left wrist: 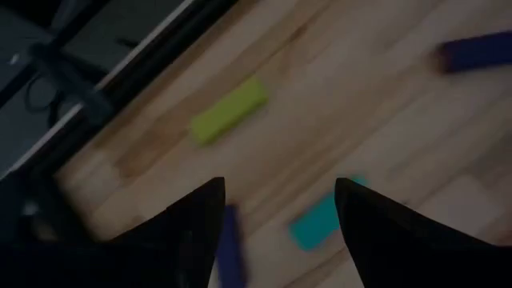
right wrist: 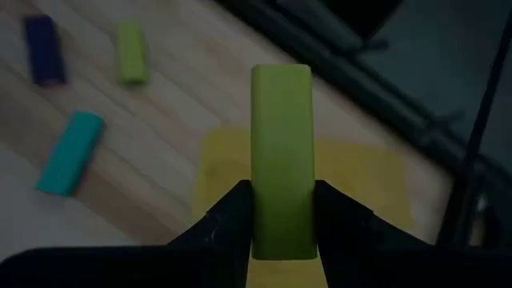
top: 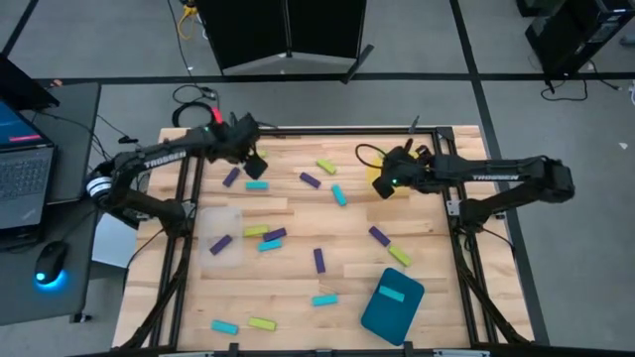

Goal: Sort blocks
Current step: Put the green block into the yellow bin, then put the violet block into the transparent bin

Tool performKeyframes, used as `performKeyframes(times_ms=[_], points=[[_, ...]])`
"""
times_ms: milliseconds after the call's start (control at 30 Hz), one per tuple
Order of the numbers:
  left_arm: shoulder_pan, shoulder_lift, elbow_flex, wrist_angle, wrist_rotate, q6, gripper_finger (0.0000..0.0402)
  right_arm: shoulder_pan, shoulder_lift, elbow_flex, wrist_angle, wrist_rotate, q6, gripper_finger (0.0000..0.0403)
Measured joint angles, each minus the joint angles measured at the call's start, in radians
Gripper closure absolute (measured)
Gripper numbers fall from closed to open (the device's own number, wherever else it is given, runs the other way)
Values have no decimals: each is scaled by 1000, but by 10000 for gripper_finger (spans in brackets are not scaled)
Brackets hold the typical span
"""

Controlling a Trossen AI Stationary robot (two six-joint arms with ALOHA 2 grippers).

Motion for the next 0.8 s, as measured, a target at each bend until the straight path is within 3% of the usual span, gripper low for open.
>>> performKeyframes(times_ms=[233, 533, 633, 800], points=[[184, 2, 6, -85, 19, 66, 157, -124, 30, -94, 14, -69, 30, 284], [348, 6, -58, -64, 128, 97, 157, -146, -3, -106, 131, -79, -62, 54], [359, 26, -83, -61, 184, 108, 157, -128, -35, -106, 189, -96, -95, 20], [341, 82, -139, -54, 192, 112, 157, -95, -71, -106, 230, -104, -111, 21]])
